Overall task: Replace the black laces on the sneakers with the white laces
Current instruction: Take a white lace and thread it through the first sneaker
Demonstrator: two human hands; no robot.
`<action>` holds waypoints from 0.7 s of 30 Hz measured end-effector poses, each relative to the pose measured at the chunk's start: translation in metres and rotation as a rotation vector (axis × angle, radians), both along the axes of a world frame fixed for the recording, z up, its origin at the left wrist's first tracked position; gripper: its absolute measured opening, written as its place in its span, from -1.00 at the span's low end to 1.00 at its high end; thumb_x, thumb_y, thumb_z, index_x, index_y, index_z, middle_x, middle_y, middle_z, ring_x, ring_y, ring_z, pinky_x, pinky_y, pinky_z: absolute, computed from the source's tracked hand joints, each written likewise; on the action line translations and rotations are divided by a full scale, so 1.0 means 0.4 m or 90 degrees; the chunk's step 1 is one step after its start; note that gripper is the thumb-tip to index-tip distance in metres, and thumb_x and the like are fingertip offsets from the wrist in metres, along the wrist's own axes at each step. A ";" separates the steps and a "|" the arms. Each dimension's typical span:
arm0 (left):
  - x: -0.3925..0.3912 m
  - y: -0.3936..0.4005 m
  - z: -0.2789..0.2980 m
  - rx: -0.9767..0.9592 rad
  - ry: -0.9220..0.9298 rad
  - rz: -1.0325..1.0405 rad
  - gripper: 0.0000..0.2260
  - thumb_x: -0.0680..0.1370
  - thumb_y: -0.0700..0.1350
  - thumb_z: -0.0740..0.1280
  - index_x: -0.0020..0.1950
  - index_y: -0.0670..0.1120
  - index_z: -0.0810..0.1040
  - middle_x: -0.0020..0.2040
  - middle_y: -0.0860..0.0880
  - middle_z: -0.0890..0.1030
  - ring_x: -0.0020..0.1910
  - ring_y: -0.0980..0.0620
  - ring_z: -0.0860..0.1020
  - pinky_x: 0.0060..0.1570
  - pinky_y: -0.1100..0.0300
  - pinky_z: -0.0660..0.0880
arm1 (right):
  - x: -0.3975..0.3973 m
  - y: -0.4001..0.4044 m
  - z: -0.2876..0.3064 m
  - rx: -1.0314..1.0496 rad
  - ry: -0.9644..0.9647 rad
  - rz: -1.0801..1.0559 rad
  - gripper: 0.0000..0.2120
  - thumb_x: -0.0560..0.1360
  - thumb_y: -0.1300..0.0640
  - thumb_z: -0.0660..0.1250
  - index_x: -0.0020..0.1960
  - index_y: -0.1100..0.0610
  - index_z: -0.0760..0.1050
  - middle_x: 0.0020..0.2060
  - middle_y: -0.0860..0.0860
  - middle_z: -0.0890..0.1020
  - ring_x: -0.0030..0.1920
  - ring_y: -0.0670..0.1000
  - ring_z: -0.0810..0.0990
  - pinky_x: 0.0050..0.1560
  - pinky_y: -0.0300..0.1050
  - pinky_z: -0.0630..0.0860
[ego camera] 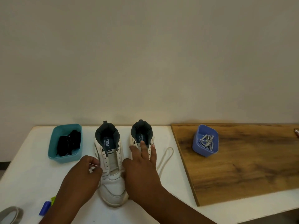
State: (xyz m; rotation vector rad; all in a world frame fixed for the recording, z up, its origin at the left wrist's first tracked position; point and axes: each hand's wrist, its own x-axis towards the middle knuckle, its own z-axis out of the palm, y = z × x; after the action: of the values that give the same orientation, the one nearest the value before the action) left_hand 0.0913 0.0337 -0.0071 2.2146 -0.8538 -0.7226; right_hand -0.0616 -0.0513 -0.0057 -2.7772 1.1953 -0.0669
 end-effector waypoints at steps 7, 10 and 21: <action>0.024 0.009 -0.016 0.014 -0.040 -0.039 -0.88 0.60 -0.08 0.31 -0.06 0.09 0.63 -0.07 0.11 0.61 -0.04 0.07 0.55 -0.09 0.12 0.41 | -0.013 -0.016 0.019 -0.011 0.042 0.023 -0.75 0.54 -0.08 0.41 0.17 -0.02 0.63 0.64 0.20 -0.06 0.59 0.31 -0.34 0.53 0.32 -0.36; 0.028 0.012 -0.025 0.036 -0.048 -0.048 -0.85 0.61 -0.07 0.28 -0.05 0.10 0.64 -0.06 0.11 0.61 -0.05 0.08 0.56 -0.07 0.13 0.43 | -0.017 -0.017 -0.013 -0.037 0.033 0.000 -0.82 0.54 -0.10 0.38 0.08 -0.07 0.66 0.63 0.21 -0.05 0.56 0.32 -0.37 0.52 0.37 -0.32; 0.033 0.023 -0.039 0.046 -0.047 -0.097 -0.90 0.54 0.13 0.40 -0.11 0.16 0.55 -0.14 0.13 0.63 -0.14 0.15 0.55 -0.11 0.17 0.46 | 0.000 -0.012 -0.055 -0.085 -0.017 -0.042 -0.88 0.52 -0.11 0.41 -0.11 -0.10 0.68 0.61 0.20 0.17 0.61 0.35 -0.14 0.54 0.40 -0.13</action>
State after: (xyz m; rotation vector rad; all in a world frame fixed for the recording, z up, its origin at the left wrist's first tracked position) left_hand 0.1045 0.0427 -0.0225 2.2696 -1.0584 -0.7582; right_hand -0.0618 -0.0561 -0.0279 -2.8393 1.3228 -0.1965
